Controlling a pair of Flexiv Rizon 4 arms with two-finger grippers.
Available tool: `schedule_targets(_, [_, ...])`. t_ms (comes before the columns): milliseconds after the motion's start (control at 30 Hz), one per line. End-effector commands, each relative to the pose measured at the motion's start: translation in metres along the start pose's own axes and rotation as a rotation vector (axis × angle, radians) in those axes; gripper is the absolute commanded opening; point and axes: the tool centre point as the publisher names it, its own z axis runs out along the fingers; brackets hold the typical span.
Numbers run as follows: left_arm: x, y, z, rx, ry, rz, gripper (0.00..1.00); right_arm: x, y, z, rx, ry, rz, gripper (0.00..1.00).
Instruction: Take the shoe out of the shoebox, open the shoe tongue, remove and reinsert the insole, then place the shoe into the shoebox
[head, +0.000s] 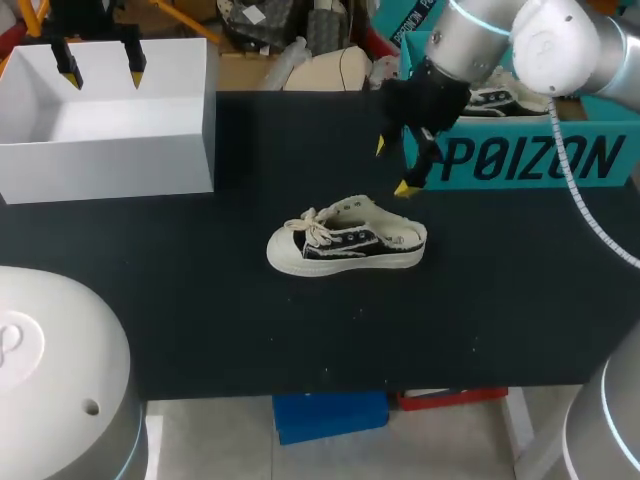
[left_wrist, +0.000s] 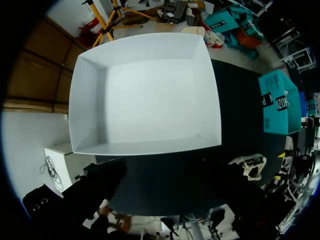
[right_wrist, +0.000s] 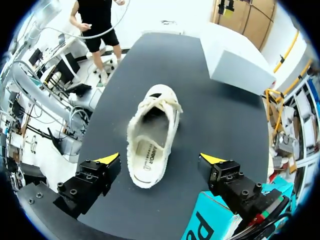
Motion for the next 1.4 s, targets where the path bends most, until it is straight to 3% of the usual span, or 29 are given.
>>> schedule_targets(33, [0.001, 0.001, 0.000, -0.001, -0.003, -0.003, 1.00, 0.006, -0.005, 0.002, -0.063, -0.029, 0.000, 1.00])
schedule_targets(867, [0.001, 0.001, 0.000, -0.001, -0.003, -0.003, 1.00, 0.006, -0.005, 0.002, -0.063, -0.029, 0.000, 1.00])
schedule_targets(1067, [0.001, 0.001, 0.000, -0.001, -0.003, -0.003, 1.00, 0.022, -0.016, -0.003, -0.097, -0.094, -0.002, 1.00])
schedule_targets(1133, [0.001, 0.001, 0.000, -0.001, -0.003, -0.003, 1.00, 0.026, -0.018, -0.003, -0.181, -0.137, -0.004, 1.00])
schedule_targets(1400, [0.001, 0.001, 0.000, -0.001, -0.003, -0.003, 1.00, 0.043, -0.039, 0.021, -0.219, -0.176, 0.067, 1.00])
